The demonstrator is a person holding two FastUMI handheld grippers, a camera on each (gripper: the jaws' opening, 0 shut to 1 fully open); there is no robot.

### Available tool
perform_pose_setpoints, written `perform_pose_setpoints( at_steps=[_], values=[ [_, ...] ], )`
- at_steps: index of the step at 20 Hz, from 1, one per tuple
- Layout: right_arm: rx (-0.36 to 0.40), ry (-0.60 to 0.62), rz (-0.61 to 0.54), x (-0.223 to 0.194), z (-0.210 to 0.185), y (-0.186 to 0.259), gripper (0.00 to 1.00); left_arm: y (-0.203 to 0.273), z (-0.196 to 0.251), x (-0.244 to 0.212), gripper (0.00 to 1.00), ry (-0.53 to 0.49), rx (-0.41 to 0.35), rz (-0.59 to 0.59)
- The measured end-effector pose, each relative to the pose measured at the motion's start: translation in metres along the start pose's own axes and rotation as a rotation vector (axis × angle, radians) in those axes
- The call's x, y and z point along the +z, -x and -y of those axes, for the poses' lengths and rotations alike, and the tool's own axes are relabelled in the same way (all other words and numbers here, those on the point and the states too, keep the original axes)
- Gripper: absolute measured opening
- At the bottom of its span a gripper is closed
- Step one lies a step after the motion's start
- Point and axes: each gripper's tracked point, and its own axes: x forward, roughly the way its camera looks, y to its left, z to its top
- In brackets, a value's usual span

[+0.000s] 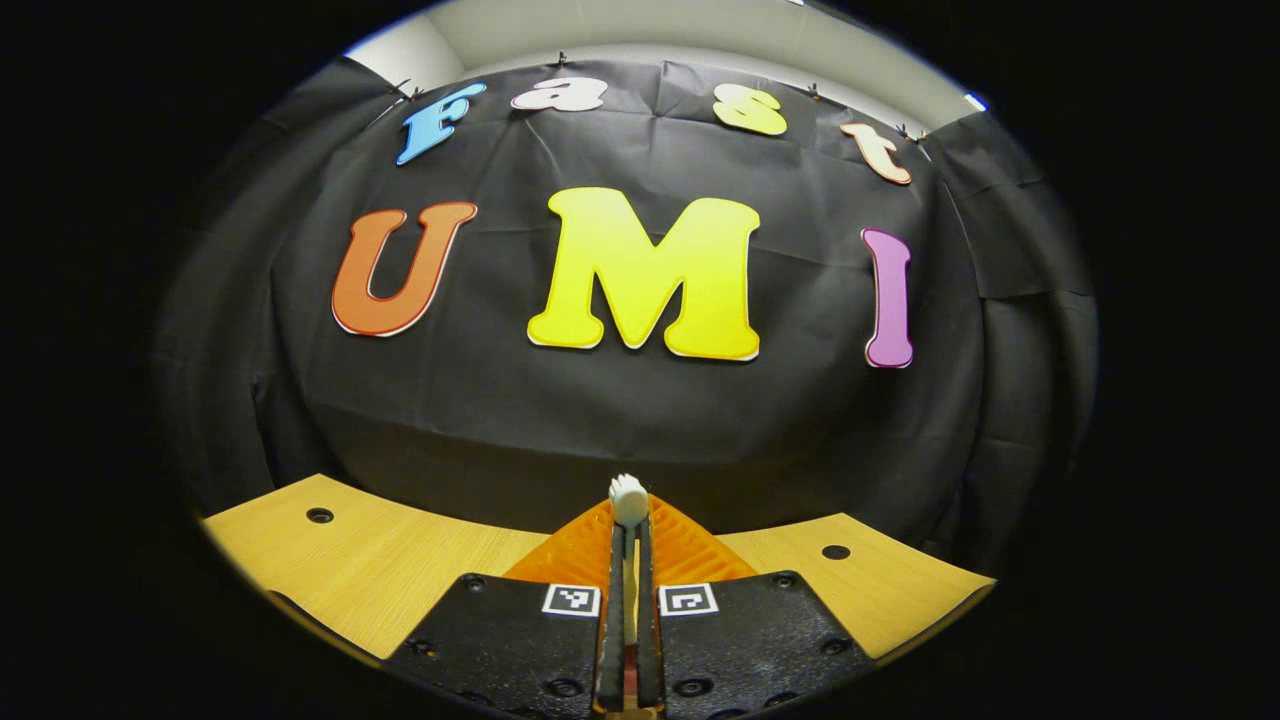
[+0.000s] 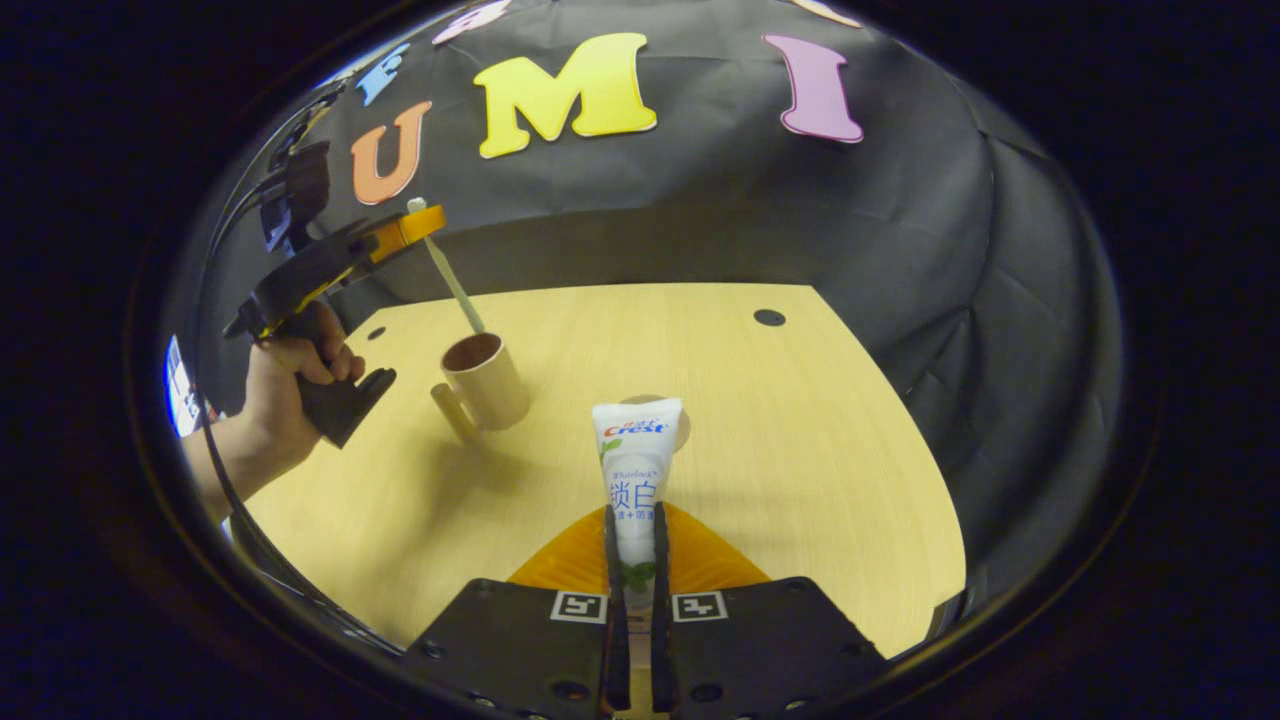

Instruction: Put the toothbrush and toothpaste on the desktop into the cup, then pick up the cup and place it on the coaster on the desktop.

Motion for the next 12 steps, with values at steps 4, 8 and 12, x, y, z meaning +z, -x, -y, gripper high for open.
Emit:
perform_pose_setpoints(
  at_steps=[4, 8, 12],
  values=[
    [0.006, 0.0, 0.014, 0.0, -0.004, 0.005, 0.08, 0.008, 0.0, -0.001, 0.07, 0.013, 0.002, -0.012],
    [0.0, -0.004, 0.015, -0.006, -0.003, 0.009, 0.08, 0.011, -0.005, -0.008, 0.07, 0.031, 0.014, -0.034],
    [-0.009, -0.009, 0.011, -0.009, 0.0, 0.009, 0.08, 0.009, -0.009, -0.019, 0.07, 0.04, 0.026, -0.058]
  ],
)
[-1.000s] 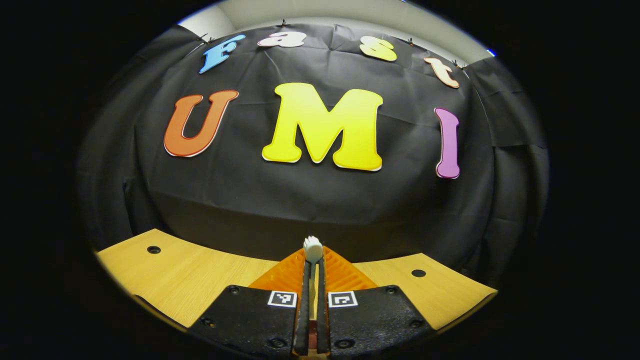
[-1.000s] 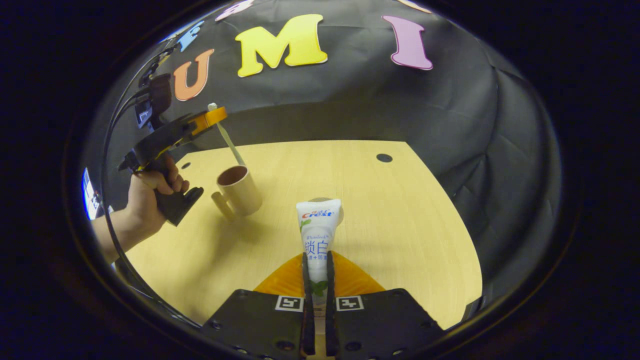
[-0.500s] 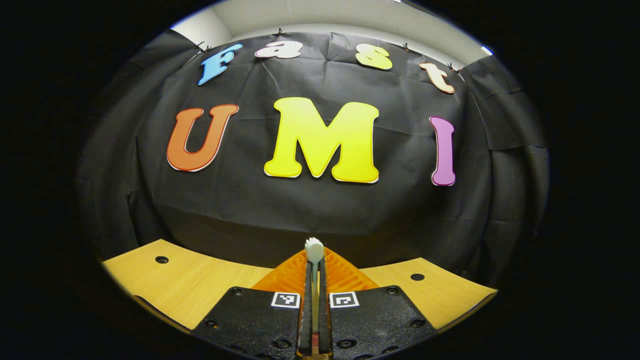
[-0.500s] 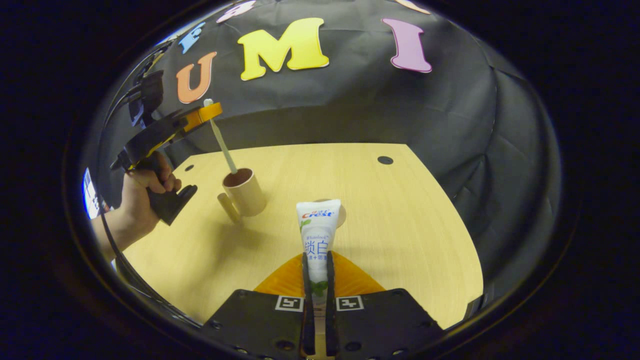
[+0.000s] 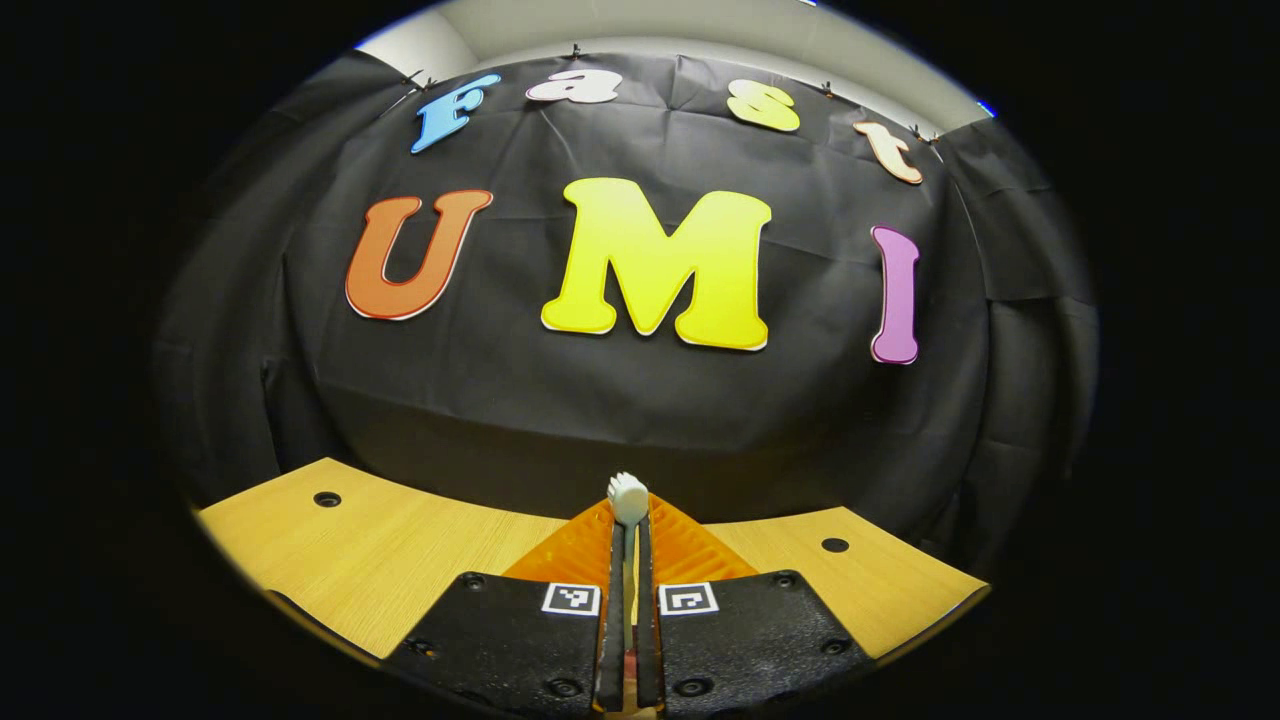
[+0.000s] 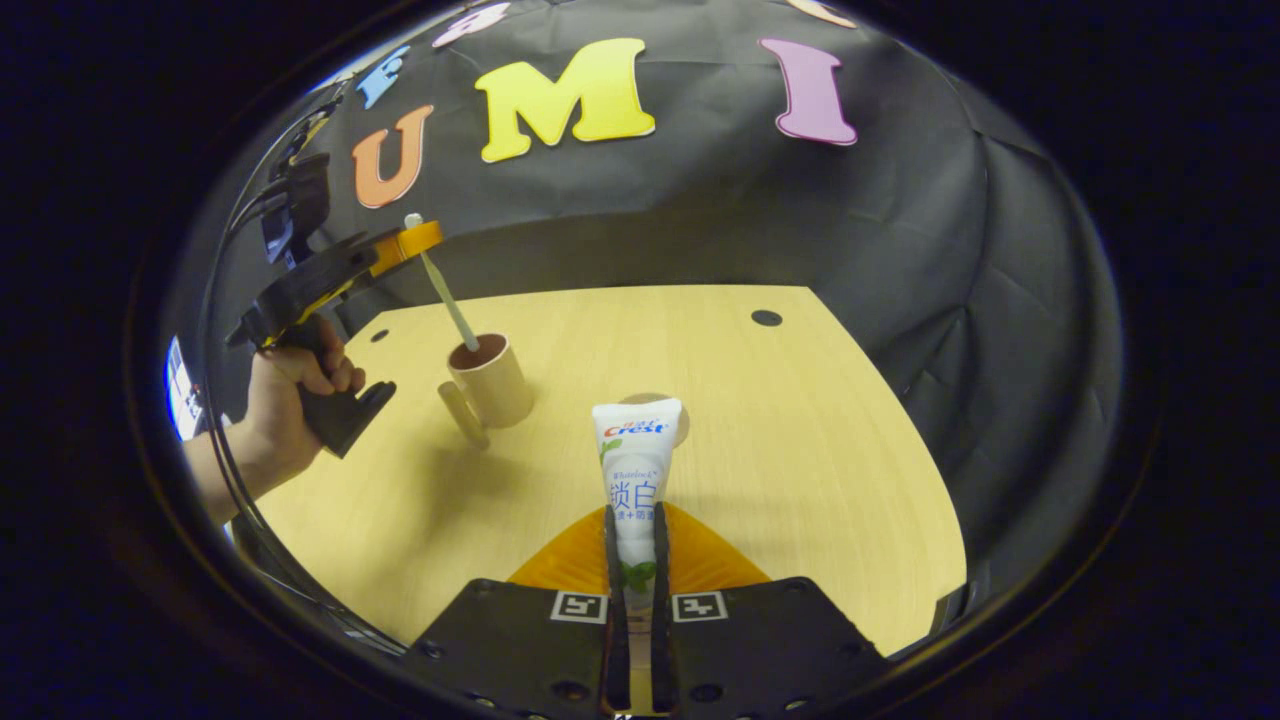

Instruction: Put the toothbrush and toothpaste on the desktop into the cup, then pick up the cup and place it on the coaster on the desktop.

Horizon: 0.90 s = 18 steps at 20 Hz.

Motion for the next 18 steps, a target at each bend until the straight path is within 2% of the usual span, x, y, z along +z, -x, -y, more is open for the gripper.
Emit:
perform_pose_setpoints(
  at_steps=[4, 5, 6, 10, 11, 18],
  values=[
    [-0.015, -0.001, 0.005, -0.001, 0.004, -0.002, 0.08, 0.001, 0.003, -0.01, 0.08, -0.01, -0.004, -0.028],
    [-0.016, -0.006, 0.002, -0.003, 0.004, -0.003, 0.08, 0.001, 0.005, -0.012, 0.22, -0.018, -0.006, -0.035],
    [-0.016, -0.008, -0.001, -0.004, 0.004, -0.004, 0.08, 0.003, 0.007, -0.015, 0.12, -0.025, -0.01, -0.046],
    [-0.011, 0.001, 0.007, -0.003, 0.002, -0.004, 0.08, 0.008, 0.008, -0.008, 0.93, -0.051, 0.006, -0.022],
    [-0.008, 0.004, 0.012, -0.002, 0.001, -0.004, 0.08, 0.008, 0.009, -0.008, 0.98, -0.05, 0.006, -0.018],
    [0.046, 0.045, 0.088, 0.03, -0.021, -0.009, 0.08, 0.036, -0.002, 0.01, 0.98, -0.031, 0.039, -0.002]
  ],
)
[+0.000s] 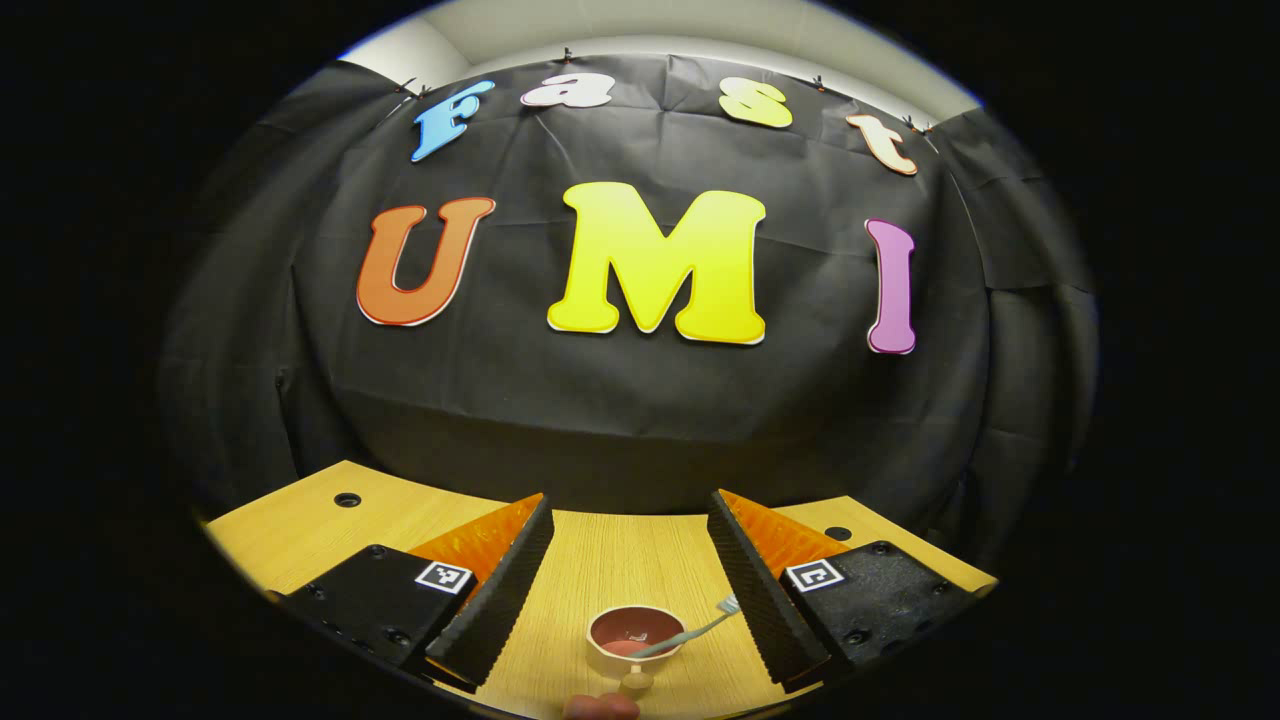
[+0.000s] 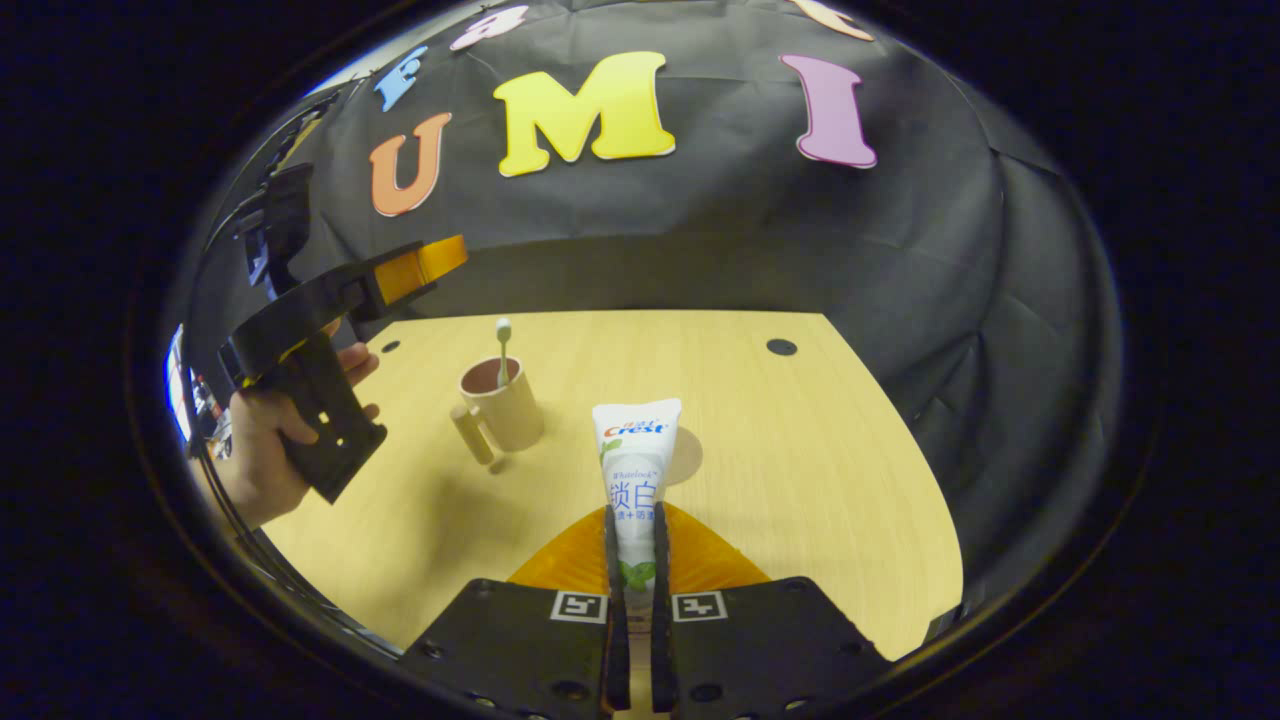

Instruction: Put the toothbrush and toothpaste on the desktop into the cup, then pick up the cup and place it on the coaster on the desktop.

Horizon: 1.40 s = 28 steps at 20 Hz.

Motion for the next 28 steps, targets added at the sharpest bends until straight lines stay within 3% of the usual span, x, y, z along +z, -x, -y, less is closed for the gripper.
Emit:
perform_pose_setpoints(
  at_steps=[4, 11, 15, 23, 28],
  values=[
    [0.077, 0.023, 0.103, 0.045, -0.034, -0.014, 0.09, 0.027, -0.028, 0.006, 0.98, 0.0, 0.06, -0.009],
    [0.262, 0.061, 0.326, 0.137, -0.133, -0.046, 0.09, 0.065, -0.092, 0.023, 0.98, -0.035, 0.185, -0.003],
    [0.34, 0.096, 0.426, 0.162, -0.176, -0.074, 0.09, 0.078, -0.117, 0.028, 0.98, -0.056, 0.214, 0.001],
    [0.297, 0.112, 0.446, 0.155, -0.189, -0.146, 0.1, 0.079, -0.135, 0.018, 0.98, -0.032, 0.241, -0.02],
    [0.28, 0.125, 0.445, 0.149, -0.19, -0.166, 0.1, 0.078, -0.134, 0.017, 0.98, -0.037, 0.222, -0.028]
  ],
)
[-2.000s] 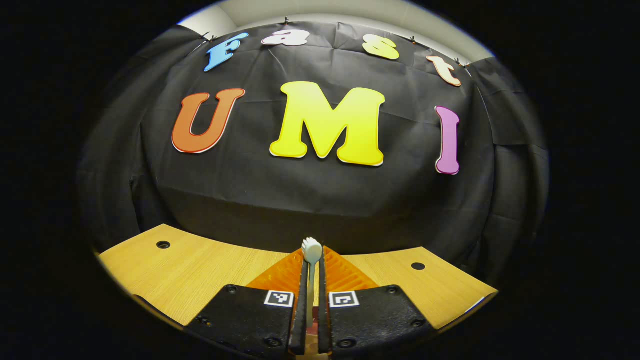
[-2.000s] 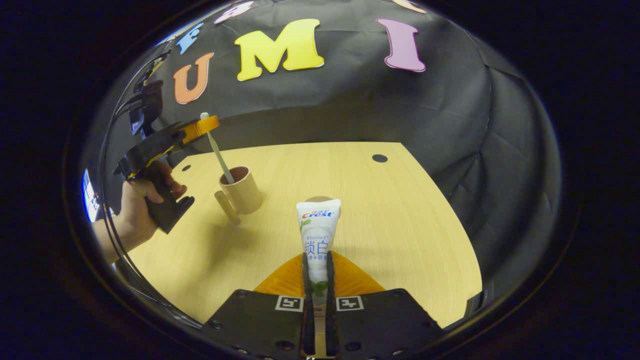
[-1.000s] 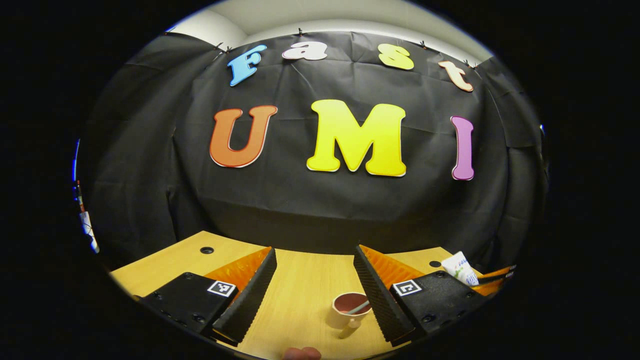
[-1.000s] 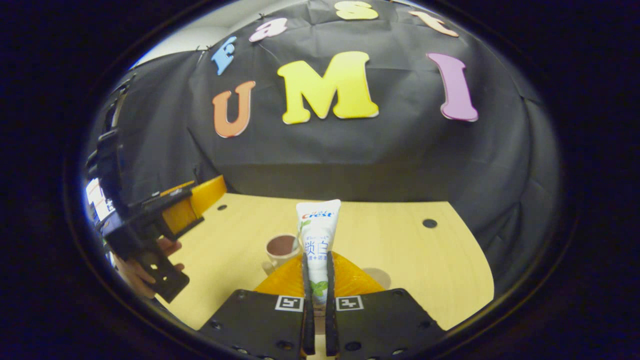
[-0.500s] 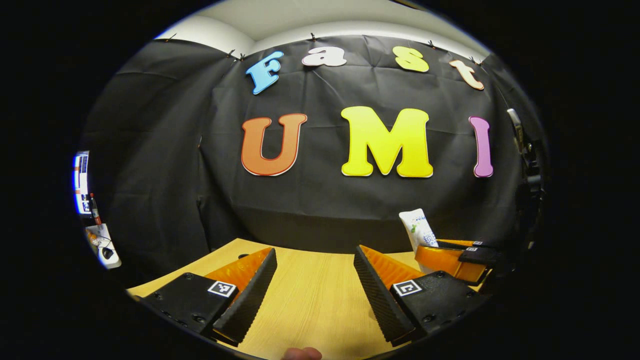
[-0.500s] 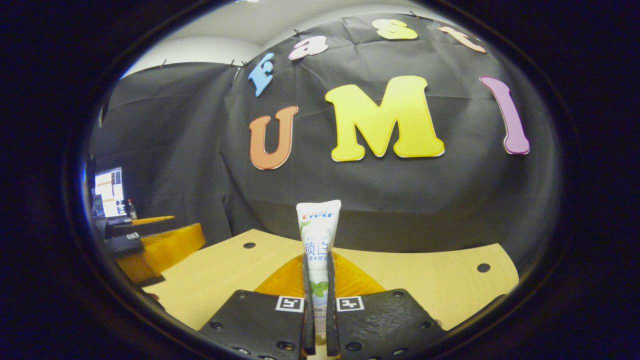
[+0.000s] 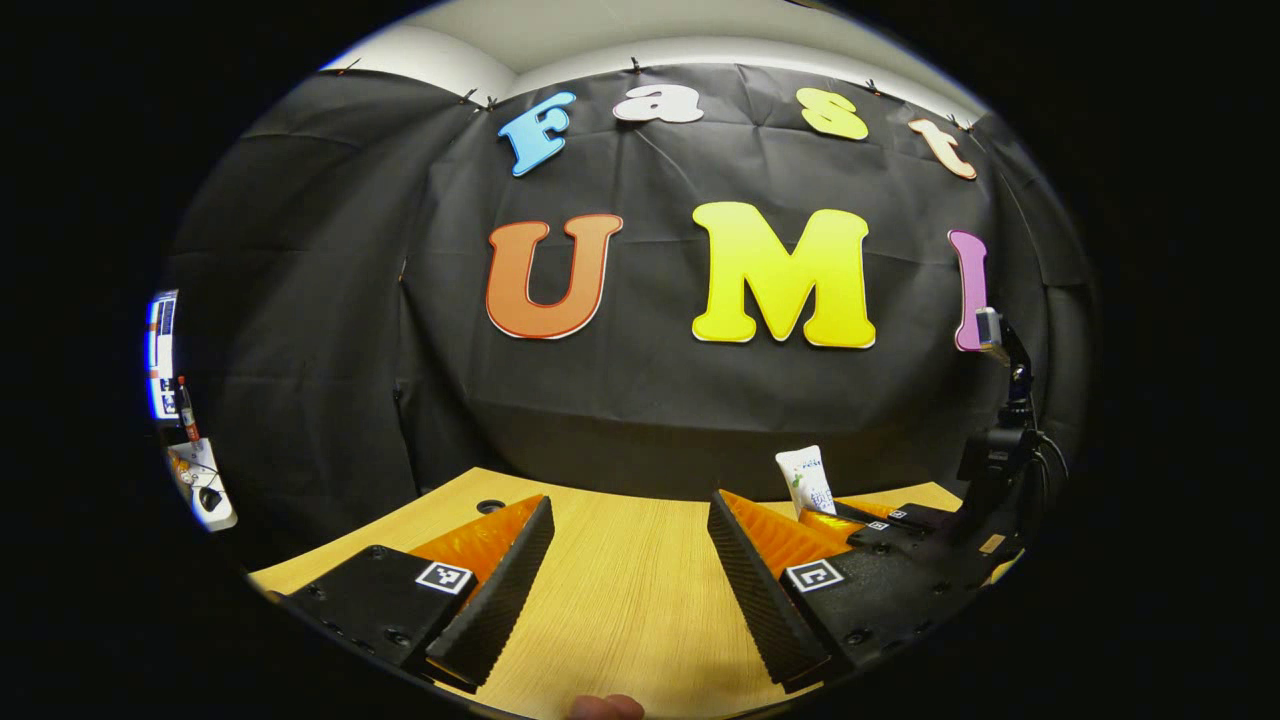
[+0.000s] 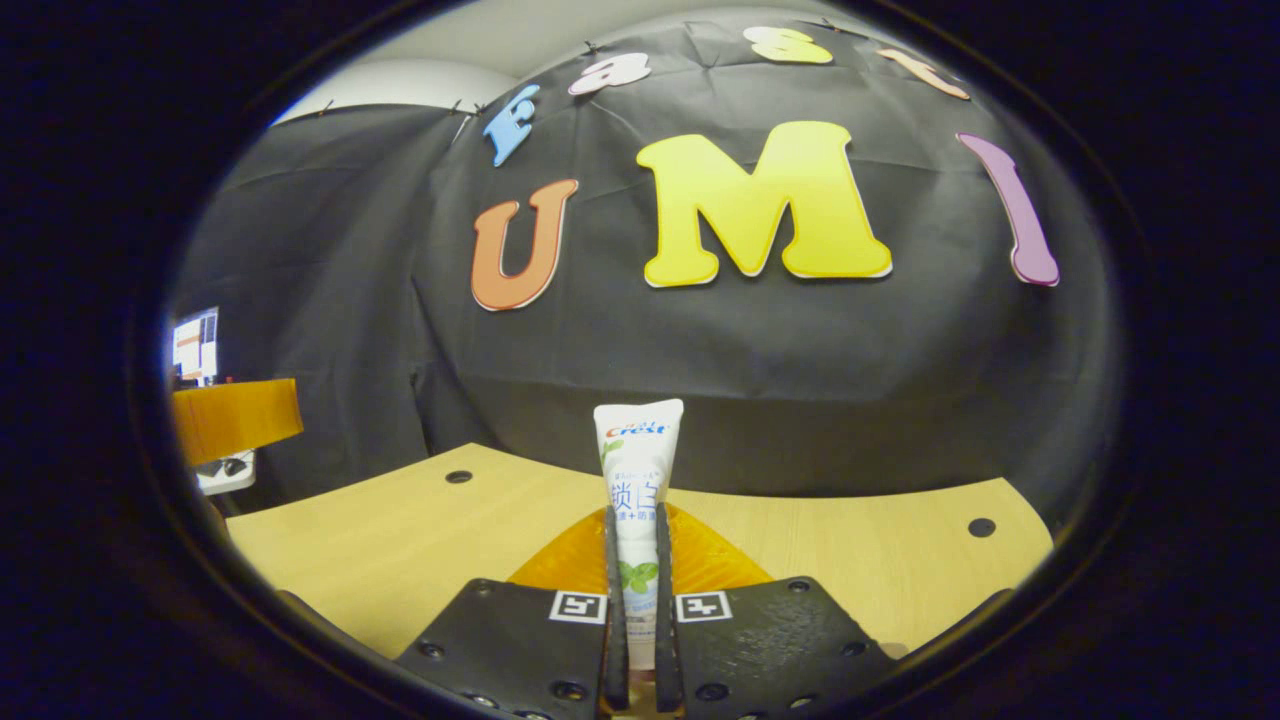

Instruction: Put the toothbrush and toothpaste on the desktop into the cup, then pick up the cup and place it on the coaster on the desktop.

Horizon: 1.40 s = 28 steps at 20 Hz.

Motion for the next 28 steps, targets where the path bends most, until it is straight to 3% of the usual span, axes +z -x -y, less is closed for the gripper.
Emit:
perform_pose_setpoints(
  at_steps=[7, 12, 13, 15, 17, 18, 22, 28],
  values=[
    [-0.016, -0.004, -0.024, -0.015, 0.007, 0.002, 0.15, -0.012, 0.01, 0.004, 0.98, -0.015, -0.025, -0.012],
    [0.001, -0.009, -0.032, -0.015, 0.006, 0.021, 0.31, -0.014, 0.023, 0.006, 0.98, -0.013, -0.044, -0.011],
    [0.004, 0.008, -0.029, -0.014, 0.005, 0.028, 0.4, -0.014, 0.027, 0.007, 0.98, -0.011, -0.049, -0.008],
    [0.005, 0.026, -0.02, -0.011, 0.006, 0.043, 0.75, -0.015, 0.032, 0.007, 0.98, -0.009, -0.06, -0.007],
    [0.005, 0.016, -0.018, -0.01, 0.007, 0.054, 0.84, -0.015, 0.039, 0.007, 0.98, -0.001, -0.071, -0.007],
    [-0.008, 0.015, -0.018, -0.009, 0.011, 0.057, 0.8, -0.016, 0.042, 0.007, 0.98, 0.007, -0.075, -0.009],
    [-0.044, -0.023, -0.046, -0.006, 0.03, 0.079, 0.86, -0.013, 0.054, 0.0, 0.98, 0.039, -0.095, -0.036],
    [-0.138, -0.012, -0.03, 0.032, 0.076, 0.142, 0.93, -0.005, 0.092, -0.012, 0.96, 0.061, -0.168, -0.116]
  ],
)
